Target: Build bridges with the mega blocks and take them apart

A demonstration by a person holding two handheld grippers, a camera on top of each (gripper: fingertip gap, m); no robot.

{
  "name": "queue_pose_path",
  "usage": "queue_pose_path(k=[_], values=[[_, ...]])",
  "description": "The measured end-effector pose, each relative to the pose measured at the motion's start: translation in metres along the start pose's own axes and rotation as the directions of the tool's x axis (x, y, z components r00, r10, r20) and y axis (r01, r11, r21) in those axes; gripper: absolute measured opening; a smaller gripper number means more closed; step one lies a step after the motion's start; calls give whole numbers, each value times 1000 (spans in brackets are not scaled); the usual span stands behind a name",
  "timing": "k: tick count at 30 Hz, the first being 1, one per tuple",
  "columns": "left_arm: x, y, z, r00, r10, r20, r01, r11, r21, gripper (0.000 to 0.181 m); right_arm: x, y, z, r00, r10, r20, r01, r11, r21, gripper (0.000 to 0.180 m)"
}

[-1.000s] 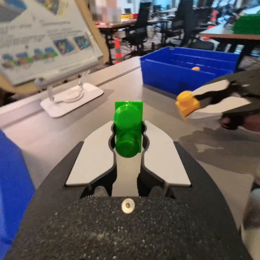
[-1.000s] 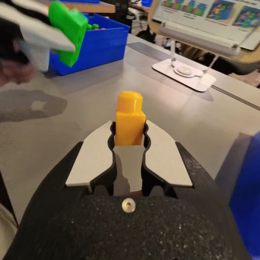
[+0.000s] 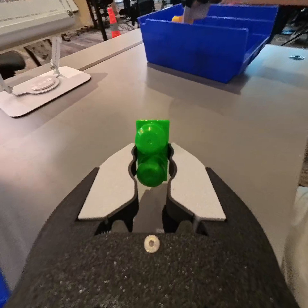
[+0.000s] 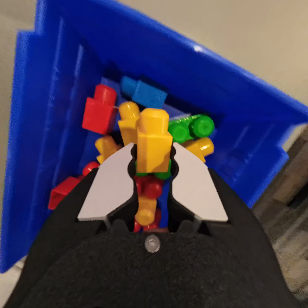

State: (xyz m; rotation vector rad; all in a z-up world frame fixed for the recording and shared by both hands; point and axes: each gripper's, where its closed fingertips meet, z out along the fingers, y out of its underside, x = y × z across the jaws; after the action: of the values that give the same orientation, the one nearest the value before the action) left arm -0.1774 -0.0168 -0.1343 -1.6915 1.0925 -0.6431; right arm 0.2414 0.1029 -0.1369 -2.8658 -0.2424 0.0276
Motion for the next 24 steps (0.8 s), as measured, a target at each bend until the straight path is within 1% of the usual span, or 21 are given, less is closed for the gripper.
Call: queue_pose_path(k=[1, 5, 9, 10, 11, 14, 15, 16, 18, 20, 22, 23, 24], values=[[-1, 2, 0, 1000, 14, 16, -14, 1000, -12, 34, -3, -7, 5, 1000, 6, 15, -6, 1000, -4, 38], [2, 1, -4, 999, 44, 17, -44, 999, 1, 34, -8, -27, 19, 1000, 15, 1, -15, 1000, -14, 38], [3, 4, -5, 999, 51, 11, -51, 999, -7, 34, -13, -34, 27, 1000, 22, 22, -22, 1000, -23, 39], [3, 4, -6, 999, 50, 8, -50, 999, -10, 34, -12, -36, 27, 1000, 21, 16, -21, 1000, -16, 50], [3, 5, -6, 999, 50, 6, -50, 999, -15, 35, -9, -39, 25, 1000, 25, -3, -25, 1000, 7, 61], [0, 6, -8, 999, 45, 14, -45, 999, -13, 34, -17, -47, 1, 999, 26, 30, -29, 993, 118, 61], [0, 5, -9, 999, 40, 14, -40, 999, -9, 34, -23, -48, -13, 999, 14, 30, -19, 986, 167, 61], [-1, 5, -10, 999, 35, 12, -35, 999, -8, 34, -34, -50, -32, 1000, -8, 30, 0, 969, 248, 62], [-1, 5, -10, 1000, 24, 6, -24, 1000, -6, 34, -77, -47, -77, 995, -80, 61, 43, 886, 462, 61], [-2, 6, -10, 1000, 15, 6, -15, 1000, -10, 34, -137, -25, -115, 981, -177, 83, 87, 773, 629, 61], [-3, 6, -9, 1000, 10, 8, -10, 1000, -17, 34, -208, 11, -131, 944, -292, 152, 92, 677, 730, 60], [-4, 6, -9, 1000, 9, 8, -9, 1000, -17, 34, -243, 31, -130, 922, -332, 201, 68, 648, 759, 59], [-4, 7, -8, 1000, 7, 7, -7, 1000, -20, 34, -276, 51, -123, 893, -373, 251, 51, 639, 768, 59]])
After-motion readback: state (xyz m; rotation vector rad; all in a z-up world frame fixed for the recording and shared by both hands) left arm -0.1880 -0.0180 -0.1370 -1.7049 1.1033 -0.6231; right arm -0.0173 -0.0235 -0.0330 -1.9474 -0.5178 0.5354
